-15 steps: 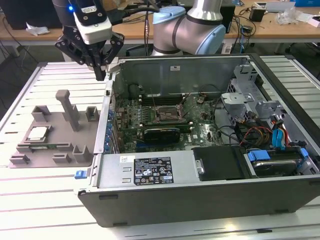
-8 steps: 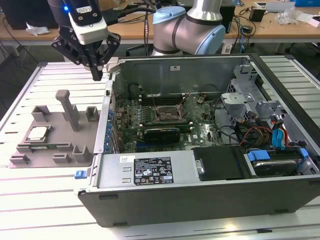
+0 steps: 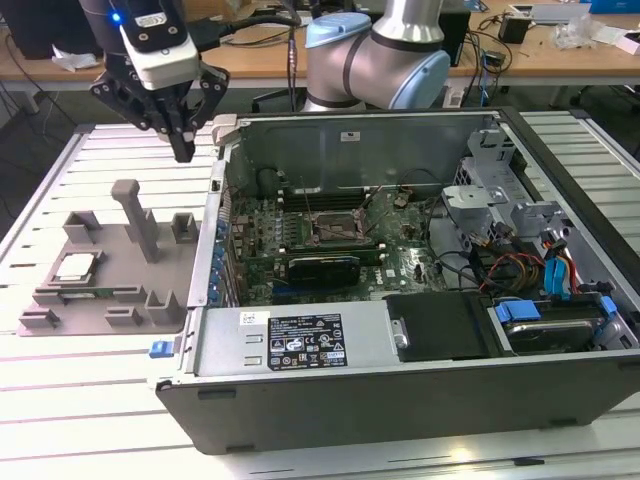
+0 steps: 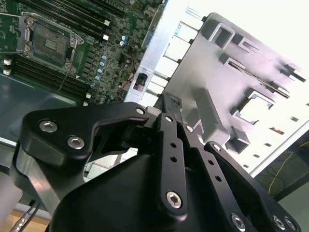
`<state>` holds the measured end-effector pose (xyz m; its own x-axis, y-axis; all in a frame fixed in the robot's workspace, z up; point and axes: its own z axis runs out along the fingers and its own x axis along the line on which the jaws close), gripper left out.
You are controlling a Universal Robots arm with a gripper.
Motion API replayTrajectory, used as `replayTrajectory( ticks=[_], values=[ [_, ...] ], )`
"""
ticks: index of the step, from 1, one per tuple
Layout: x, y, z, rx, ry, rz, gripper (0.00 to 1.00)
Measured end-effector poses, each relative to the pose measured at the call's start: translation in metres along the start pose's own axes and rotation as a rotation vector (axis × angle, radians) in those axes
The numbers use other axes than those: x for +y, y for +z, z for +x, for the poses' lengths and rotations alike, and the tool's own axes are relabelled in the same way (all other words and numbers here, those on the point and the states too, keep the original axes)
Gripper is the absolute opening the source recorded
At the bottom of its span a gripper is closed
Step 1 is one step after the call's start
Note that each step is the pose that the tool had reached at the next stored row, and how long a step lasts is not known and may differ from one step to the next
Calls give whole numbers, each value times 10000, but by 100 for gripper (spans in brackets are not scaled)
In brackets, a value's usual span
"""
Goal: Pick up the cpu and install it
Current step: 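Reach for the cpu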
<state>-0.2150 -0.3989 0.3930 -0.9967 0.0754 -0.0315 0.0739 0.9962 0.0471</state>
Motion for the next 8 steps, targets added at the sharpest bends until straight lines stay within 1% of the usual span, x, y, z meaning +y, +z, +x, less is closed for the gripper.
replayTrajectory(
  ticks=[8],
  values=[
    [-13,8,177,-2,2,0,11]
  ],
)
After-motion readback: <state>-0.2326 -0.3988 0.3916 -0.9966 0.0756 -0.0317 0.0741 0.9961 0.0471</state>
